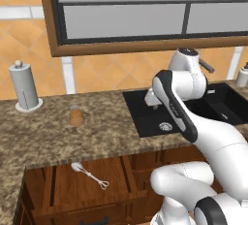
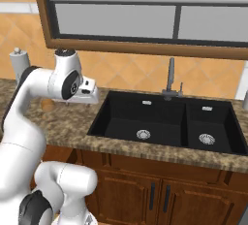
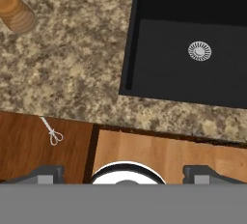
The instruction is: Pick the tongs from the drawer and place it on the counter.
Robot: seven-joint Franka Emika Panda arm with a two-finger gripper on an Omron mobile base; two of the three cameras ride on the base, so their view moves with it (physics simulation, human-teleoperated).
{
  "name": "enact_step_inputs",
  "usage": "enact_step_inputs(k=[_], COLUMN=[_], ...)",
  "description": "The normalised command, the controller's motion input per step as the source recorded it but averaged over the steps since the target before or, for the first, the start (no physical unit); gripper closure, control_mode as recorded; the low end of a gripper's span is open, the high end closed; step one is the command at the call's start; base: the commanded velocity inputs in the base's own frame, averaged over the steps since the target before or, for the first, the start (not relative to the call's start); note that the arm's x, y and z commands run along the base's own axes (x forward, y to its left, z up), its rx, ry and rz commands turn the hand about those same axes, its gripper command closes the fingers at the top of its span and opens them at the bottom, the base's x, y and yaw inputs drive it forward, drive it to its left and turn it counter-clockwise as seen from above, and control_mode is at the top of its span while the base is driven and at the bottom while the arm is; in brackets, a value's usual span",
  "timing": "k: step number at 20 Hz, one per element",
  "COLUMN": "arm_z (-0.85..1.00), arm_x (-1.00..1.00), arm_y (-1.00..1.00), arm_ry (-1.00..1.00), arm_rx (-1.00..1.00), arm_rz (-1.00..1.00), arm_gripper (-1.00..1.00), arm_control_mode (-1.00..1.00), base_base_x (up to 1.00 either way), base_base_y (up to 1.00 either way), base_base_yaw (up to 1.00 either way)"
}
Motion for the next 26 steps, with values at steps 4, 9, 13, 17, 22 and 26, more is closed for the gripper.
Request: enact_step_inputs(k=[4, 9, 13, 17, 22, 26], arm_z=[-0.38, -0.41, -0.52, -0.57, -0.38, -0.25], arm_x=[-0.09, -0.07, -0.33, -0.43, -0.43, -0.33], arm_y=[0.50, 0.28, 0.38, 0.62, 0.79, 0.85], arm_ry=[0.00, 0.00, 0.00, -0.01, 0.00, -0.01], arm_rx=[0.00, 0.00, 0.00, 0.00, 0.00, 0.05], arm_rz=[0.03, 0.04, 0.05, 0.02, 0.00, 0.00], arm_gripper=[-1.00, -1.00, -1.00, -1.00, -1.00, -1.00], arm_control_mode=[-1.00, -1.00, -1.00, -1.00, -1.00, -1.00], base_base_x=[0.00, 0.00, 0.00, 0.00, 0.00, 0.00], base_base_y=[0.00, 0.00, 0.00, 0.00, 0.00, 0.00], base_base_yaw=[0.00, 0.00, 0.00, 0.00, 0.00, 0.00])
